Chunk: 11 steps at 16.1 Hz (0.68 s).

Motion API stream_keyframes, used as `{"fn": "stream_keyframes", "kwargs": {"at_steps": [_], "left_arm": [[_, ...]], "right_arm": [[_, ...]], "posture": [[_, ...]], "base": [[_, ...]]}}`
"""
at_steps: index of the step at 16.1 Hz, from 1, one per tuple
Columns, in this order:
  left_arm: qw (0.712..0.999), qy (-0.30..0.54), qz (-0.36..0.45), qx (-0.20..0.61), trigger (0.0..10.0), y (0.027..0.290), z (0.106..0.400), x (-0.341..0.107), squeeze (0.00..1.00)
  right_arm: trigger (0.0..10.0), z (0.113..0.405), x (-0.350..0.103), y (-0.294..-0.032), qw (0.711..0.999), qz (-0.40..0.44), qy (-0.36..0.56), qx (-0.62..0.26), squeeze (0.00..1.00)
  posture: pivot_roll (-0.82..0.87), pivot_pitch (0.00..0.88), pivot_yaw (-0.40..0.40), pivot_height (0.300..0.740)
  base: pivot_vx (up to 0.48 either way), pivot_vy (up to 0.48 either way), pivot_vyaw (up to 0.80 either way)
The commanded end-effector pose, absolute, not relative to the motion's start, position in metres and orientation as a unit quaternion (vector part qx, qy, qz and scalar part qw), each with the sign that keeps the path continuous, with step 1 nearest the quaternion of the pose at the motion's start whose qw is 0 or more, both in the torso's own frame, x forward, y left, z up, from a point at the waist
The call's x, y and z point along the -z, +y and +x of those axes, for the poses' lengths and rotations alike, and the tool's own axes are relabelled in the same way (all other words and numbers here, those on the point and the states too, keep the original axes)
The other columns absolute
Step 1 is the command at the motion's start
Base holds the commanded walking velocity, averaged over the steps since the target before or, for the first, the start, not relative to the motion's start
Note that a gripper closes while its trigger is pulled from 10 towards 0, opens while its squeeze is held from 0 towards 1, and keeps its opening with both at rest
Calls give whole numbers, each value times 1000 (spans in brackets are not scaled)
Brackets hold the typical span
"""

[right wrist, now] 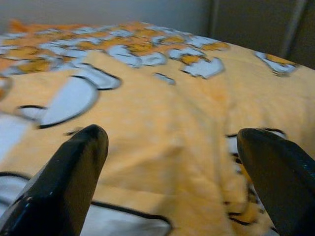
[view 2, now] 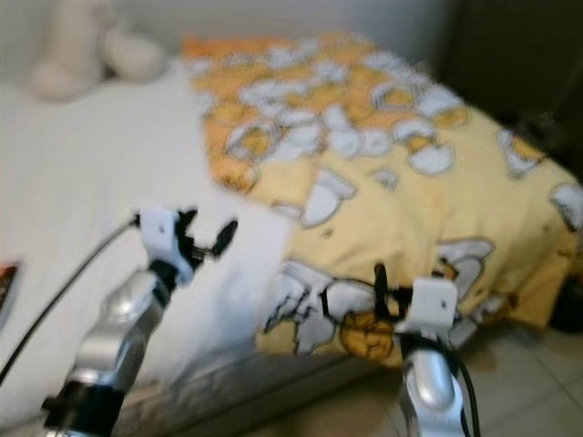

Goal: Clean up the room

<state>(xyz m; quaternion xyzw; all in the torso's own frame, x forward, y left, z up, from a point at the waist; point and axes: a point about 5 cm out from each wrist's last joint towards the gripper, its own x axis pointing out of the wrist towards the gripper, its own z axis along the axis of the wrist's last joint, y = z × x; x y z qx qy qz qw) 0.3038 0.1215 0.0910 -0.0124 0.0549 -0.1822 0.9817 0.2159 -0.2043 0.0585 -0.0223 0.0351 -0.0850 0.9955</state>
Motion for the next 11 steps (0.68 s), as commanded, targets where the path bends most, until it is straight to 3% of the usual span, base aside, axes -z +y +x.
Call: {"fn": "stream_keyframes", "kwargs": {"at_steps": [1, 5, 8, 11], "left_arm": [[979, 96, 38, 177, 10000, 118, 315, -78, 0], [945, 239, 107, 195, 10000, 112, 333, -45, 0], [942, 274, 134, 141, 10000, 117, 337, -38, 0], [937, 305, 82, 152, 10000, 115, 332, -30, 0]], "right_arm": [[10000, 212, -55, -209, 994, -29, 41, 93, 0], [10000, 198, -49, -202, 995, -29, 72, 63, 0], [10000, 177, -45, -201, 993, -46, 103, 41, 0], [10000, 160, -45, -200, 991, -44, 125, 33, 0]], "posture": [[-57, 0, 58, 740], [-96, 0, 25, 740], [-137, 37, 4, 740], [-145, 93, -12, 740]], "base": [[0, 0, -731], [0, 0, -553], [0, 0, -192], [0, 0, 0]]}}
